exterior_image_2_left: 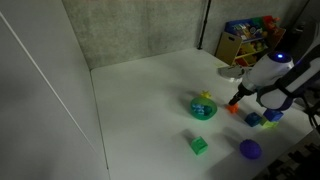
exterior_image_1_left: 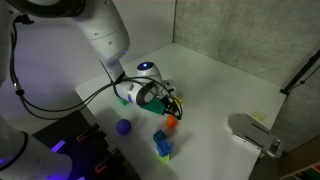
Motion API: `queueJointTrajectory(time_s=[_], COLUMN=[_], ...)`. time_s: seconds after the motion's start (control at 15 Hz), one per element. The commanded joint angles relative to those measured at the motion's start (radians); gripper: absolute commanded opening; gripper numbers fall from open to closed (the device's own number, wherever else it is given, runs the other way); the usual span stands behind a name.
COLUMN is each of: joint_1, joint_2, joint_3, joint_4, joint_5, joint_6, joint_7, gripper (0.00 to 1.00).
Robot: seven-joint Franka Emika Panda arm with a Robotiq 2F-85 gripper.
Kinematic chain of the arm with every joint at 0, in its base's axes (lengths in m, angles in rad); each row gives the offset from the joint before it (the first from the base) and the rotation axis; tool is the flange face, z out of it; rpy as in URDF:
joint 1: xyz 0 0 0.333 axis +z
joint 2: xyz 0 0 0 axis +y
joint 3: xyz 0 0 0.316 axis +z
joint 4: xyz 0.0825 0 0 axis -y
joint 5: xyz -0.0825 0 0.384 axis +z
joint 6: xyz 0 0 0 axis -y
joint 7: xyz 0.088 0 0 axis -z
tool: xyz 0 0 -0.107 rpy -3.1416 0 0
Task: Remove the orange object from the bowl
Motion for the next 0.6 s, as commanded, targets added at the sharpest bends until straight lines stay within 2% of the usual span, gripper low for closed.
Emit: queueJointTrajectory(time_s=[0.0,0.53], joint_1=[-0.064,-0.138], joint_2=[-0.123,-0.299], joint_3=[0.061,0.137], joint_4=[-0.022,0.024], joint_5=[0.021,0.052], joint_6=[-0.149,-0.507], joint_7=[-0.043,-0.010], gripper=[1.00,1.00])
